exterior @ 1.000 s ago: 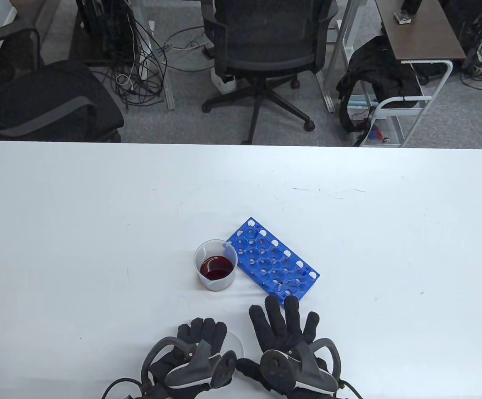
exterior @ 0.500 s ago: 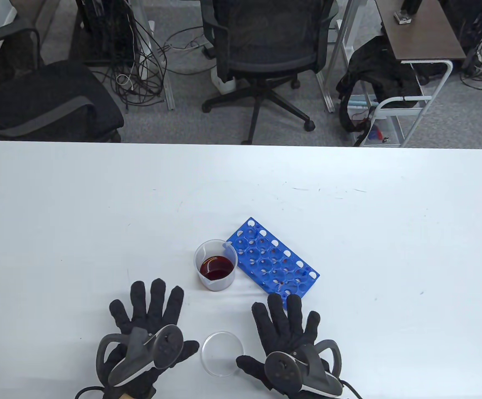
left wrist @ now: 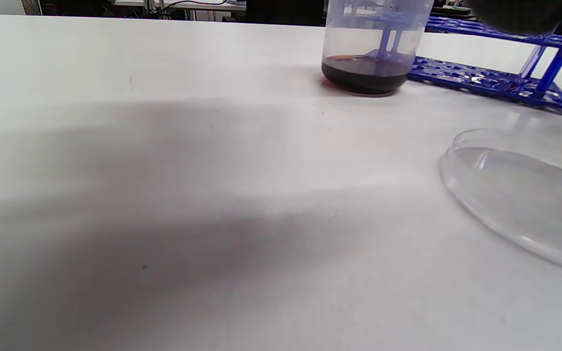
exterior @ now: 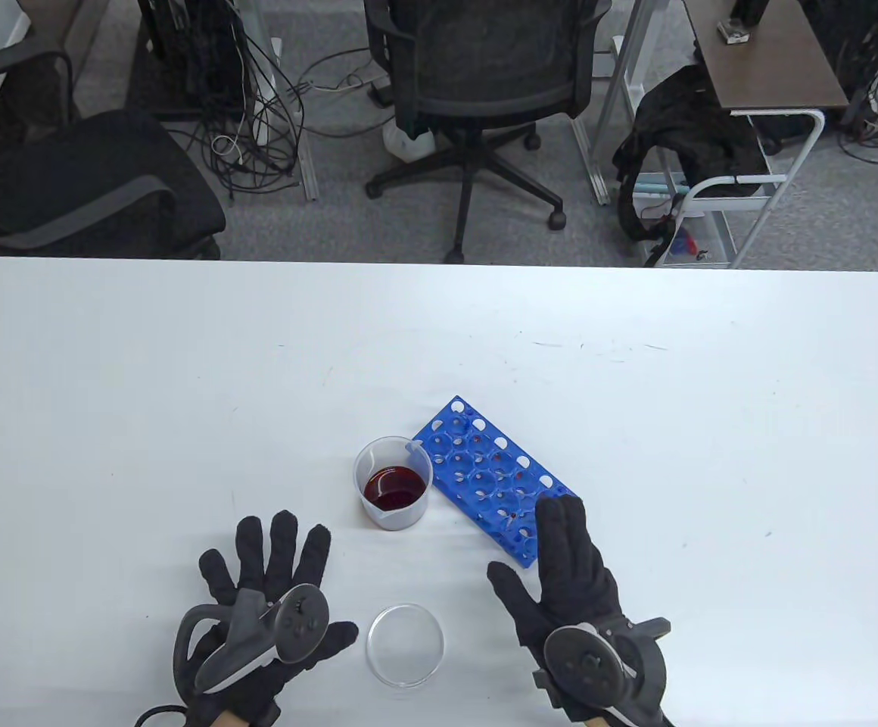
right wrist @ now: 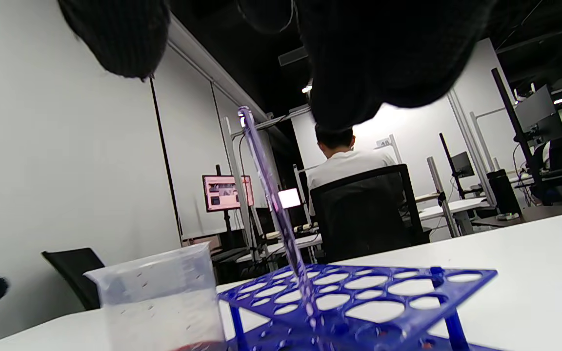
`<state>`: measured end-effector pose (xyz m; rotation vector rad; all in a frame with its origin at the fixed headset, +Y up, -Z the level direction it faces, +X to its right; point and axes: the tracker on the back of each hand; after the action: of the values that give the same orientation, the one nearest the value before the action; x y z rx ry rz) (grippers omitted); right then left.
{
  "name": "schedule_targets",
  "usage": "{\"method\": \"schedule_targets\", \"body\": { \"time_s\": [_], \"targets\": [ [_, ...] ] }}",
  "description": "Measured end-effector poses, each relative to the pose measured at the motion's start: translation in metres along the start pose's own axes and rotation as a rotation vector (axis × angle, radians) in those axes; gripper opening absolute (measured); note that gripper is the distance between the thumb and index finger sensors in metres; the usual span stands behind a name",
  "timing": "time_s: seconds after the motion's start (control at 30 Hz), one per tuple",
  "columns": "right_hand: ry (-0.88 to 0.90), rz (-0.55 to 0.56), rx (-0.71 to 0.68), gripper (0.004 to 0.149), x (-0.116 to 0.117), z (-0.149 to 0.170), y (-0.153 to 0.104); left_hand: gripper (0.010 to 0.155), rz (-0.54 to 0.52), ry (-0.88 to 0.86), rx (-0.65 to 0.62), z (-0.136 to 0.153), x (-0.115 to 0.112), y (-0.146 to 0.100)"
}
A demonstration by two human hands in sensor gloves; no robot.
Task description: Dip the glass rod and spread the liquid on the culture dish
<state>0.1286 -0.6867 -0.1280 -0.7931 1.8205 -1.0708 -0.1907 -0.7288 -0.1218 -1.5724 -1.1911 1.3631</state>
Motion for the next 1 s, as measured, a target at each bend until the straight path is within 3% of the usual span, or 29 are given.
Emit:
{"method": "schedule_targets", "body": {
  "time_s": [0.3,0.6,1.0],
  "targets": [
    [-0.098,0.060,-0.017,0.045,0.029,0.001,0.017,0.106,-0.001,-0.011,0.000,0.001,-0.001,0.000],
    [-0.177,0.061,-0.092,0.043,0.027,-0.005,0.022,0.106,-0.004,-0.007,-0.013,-0.002,0.000,-0.001],
    [-0.165,0.137,-0.114,0.042,-0.015,-0.023,0.024,0.106,0.002,-0.005,-0.019,-0.003,0.000,-0.002]
  ]
}}
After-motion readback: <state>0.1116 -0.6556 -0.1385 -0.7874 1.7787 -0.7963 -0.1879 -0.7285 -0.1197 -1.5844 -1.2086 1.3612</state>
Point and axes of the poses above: the tracker on the back of each hand, its own z axis roughly to the little-finger side, its own y axis roughly from the wrist to the fingertips, x = y × z
